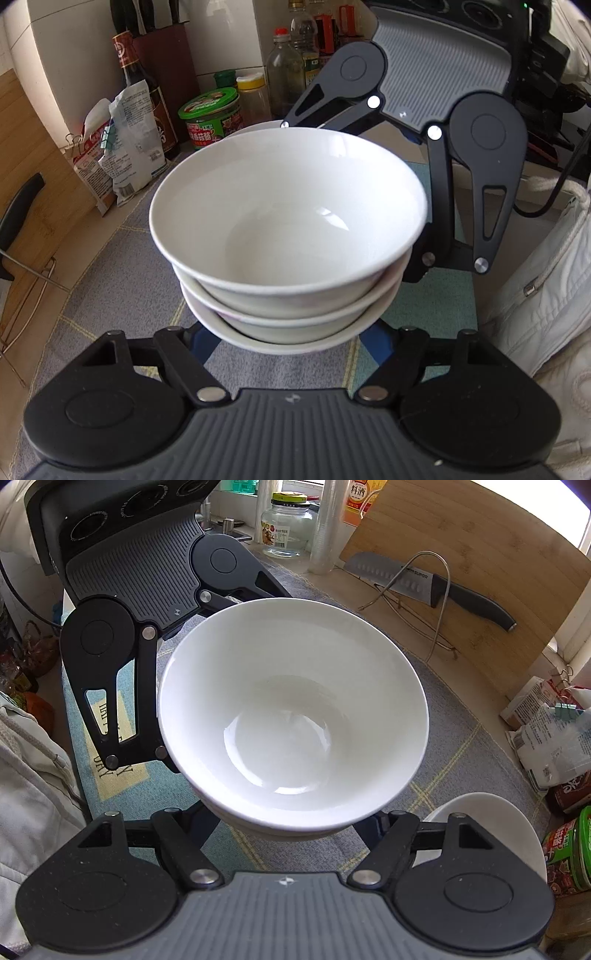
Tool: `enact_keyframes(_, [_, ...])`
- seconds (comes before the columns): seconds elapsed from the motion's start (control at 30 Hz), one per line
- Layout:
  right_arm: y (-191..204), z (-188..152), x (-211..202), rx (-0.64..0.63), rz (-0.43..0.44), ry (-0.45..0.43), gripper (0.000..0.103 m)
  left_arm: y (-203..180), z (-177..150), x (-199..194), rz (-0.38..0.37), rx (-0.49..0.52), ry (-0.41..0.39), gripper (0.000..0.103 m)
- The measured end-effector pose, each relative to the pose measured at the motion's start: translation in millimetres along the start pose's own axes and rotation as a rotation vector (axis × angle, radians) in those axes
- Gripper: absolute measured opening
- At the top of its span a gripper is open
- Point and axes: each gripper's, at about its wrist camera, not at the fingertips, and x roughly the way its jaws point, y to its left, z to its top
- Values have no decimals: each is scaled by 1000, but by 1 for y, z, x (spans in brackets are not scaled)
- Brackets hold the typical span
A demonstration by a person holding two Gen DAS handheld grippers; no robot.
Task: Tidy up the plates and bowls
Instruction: 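Lift and carry the bowl stack with both grippers onto the flower-print plates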
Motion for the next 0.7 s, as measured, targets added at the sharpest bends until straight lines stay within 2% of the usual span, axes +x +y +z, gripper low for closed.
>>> enact_keyframes(0.1, [-17, -14, -12, 4, -13, 2, 80, -10, 22, 14, -2, 8, -11, 79])
enact_keyframes(0.33, [-55, -40, -32, 11, -47, 1, 80, -2, 62, 44, 3, 36, -33, 79])
enact_keyframes(0.7, [-105, -75, -34, 36, -77, 20, 80, -1, 101, 93, -6, 66, -31, 79])
